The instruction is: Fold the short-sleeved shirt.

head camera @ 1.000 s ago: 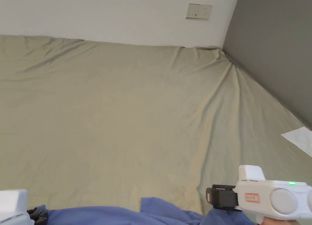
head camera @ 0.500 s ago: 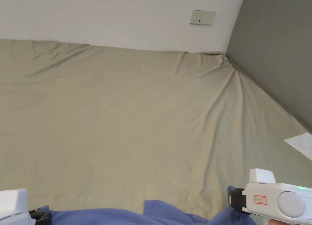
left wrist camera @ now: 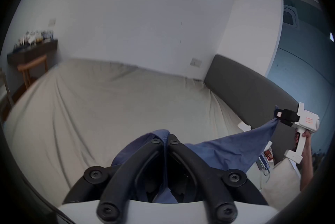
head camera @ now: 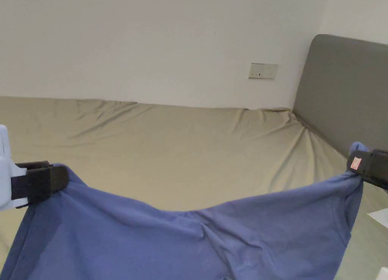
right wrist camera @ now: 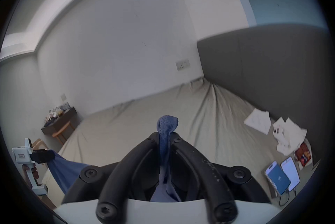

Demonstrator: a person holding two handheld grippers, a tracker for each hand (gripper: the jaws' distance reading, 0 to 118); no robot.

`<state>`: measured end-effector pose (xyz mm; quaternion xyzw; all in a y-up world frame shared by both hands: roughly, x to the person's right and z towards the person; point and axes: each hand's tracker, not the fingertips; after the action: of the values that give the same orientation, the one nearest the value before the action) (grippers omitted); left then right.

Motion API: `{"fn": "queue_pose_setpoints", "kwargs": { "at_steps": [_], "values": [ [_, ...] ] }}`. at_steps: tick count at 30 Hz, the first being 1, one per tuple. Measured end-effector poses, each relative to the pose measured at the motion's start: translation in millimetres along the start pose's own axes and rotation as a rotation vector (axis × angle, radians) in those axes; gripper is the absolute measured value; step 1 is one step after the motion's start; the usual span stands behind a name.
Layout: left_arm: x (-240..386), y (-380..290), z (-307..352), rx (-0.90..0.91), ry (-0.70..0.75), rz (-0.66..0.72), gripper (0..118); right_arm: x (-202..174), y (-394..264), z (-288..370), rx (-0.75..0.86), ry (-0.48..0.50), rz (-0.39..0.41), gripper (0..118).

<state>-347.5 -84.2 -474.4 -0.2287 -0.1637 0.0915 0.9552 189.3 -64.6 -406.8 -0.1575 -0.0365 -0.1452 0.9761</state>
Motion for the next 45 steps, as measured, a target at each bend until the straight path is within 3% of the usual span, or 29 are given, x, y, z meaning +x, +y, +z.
{"fn": "queue_pose_setpoints", "kwargs": {
  "at_steps": [5, 11, 26, 36, 42, 45],
  "values": [
    [-7.3, 69.3, 26.3, 0.119, 0.15, -0.055, 2, -22.5, 59.4, 10.9, 0.106, -0.028, 0.066, 13],
    [-26.2, 137.0, 22.3, 0.158, 0.227, -0.029, 2, -46.5, 123.8, -13.9, 0.148, -0.048, 0.061, 13],
    [-27.9, 222.6, -129.9, 0.125, 0.354, -0.076, 2, -80.5, 198.1, -173.0, 0.173, -0.177, 0.113, 13],
    [-53.3, 206.3, -212.1, 0.111, 0.407, -0.012, 2, -72.2, 192.9, -233.8, 0.182, -0.162, 0.046, 13],
    [-83.7, 137.9, -257.3, -0.024, 0.393, 0.075, 2, -46.3, 129.0, -267.1, 0.056, -0.174, 0.059, 13],
    [-91.3, 89.3, -269.3, -0.117, 0.381, 0.104, 2, -27.0, 84.6, -275.3, -0.03, -0.179, 0.001, 13]
  ]
}}
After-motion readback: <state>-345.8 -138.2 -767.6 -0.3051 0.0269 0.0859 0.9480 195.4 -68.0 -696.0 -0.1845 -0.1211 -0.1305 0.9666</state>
